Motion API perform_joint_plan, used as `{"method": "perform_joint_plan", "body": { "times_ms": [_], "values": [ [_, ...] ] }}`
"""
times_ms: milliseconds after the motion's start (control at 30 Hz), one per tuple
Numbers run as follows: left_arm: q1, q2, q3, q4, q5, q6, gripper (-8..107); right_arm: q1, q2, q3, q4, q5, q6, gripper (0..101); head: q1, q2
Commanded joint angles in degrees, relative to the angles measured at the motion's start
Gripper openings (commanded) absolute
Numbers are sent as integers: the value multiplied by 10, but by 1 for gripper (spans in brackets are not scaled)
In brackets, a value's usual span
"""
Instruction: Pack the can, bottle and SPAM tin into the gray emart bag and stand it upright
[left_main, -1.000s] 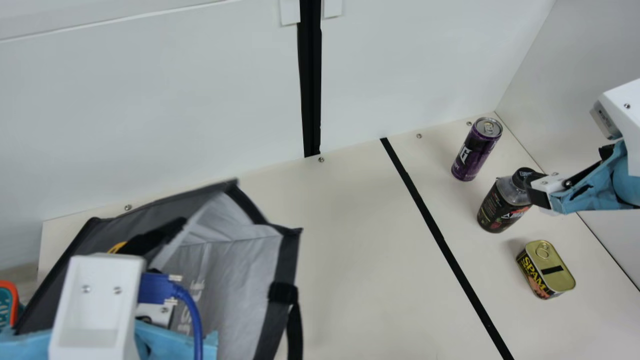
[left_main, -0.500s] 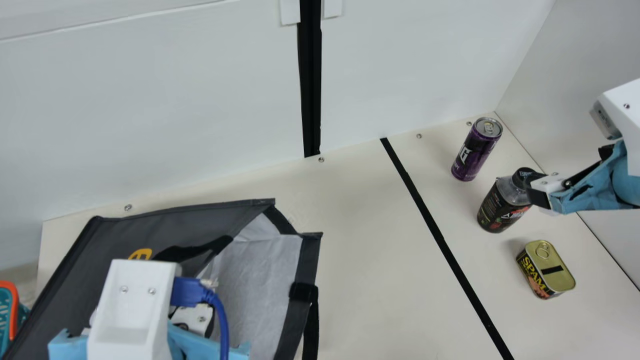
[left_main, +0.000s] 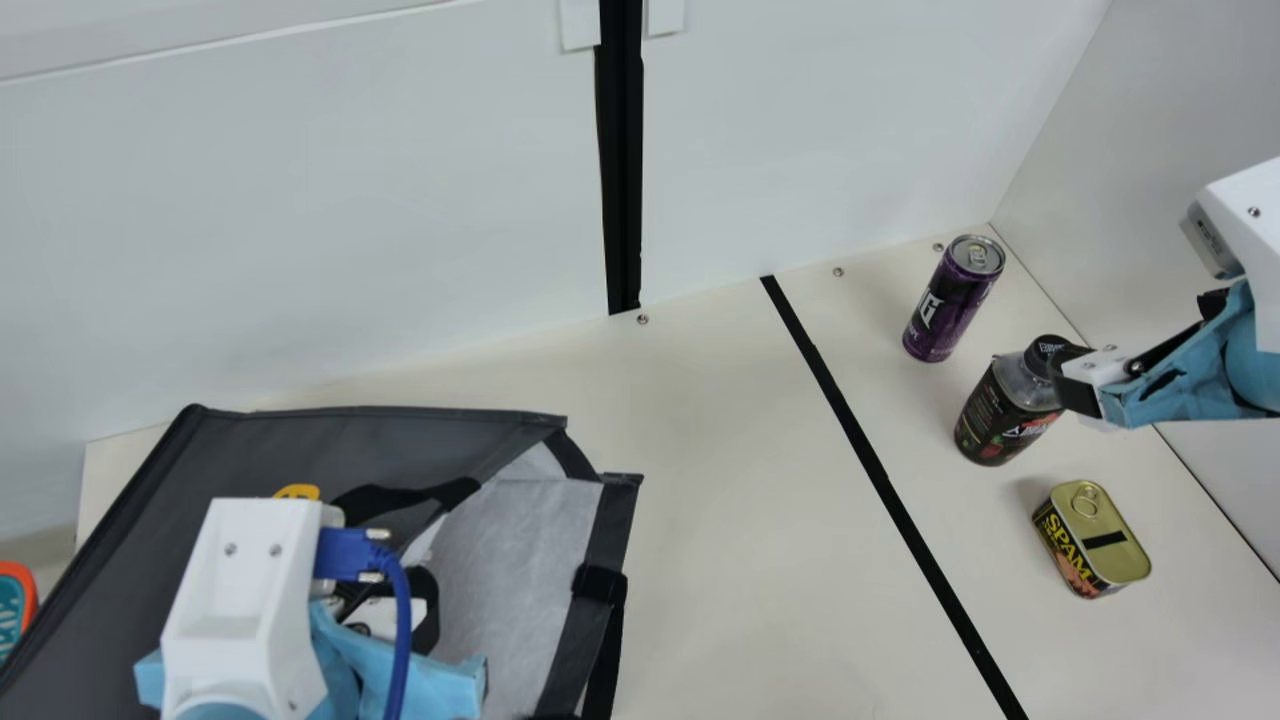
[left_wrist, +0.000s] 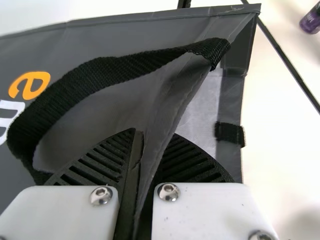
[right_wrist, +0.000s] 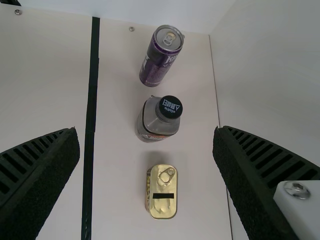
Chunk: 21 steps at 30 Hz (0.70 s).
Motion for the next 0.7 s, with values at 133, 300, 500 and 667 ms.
{"method": "perform_joint_plan", "body": {
  "times_ms": [133, 300, 500, 667],
  "values": [
    [44, -2, 17, -73, -32, 37, -8, 0, 0, 0, 0, 0, 0, 95, -13, 0],
    [74, -1, 28, -120, -47, 66, -8, 0, 0, 0, 0, 0, 0, 95, -13, 0],
    [105, 1, 37, -197, -59, 111, -8, 0, 0, 0, 0, 0, 0, 95, -13, 0],
    [128, 2, 44, -264, -62, 164, -8, 0, 0, 0, 0, 0, 0, 95, -13, 0]
  ]
}}
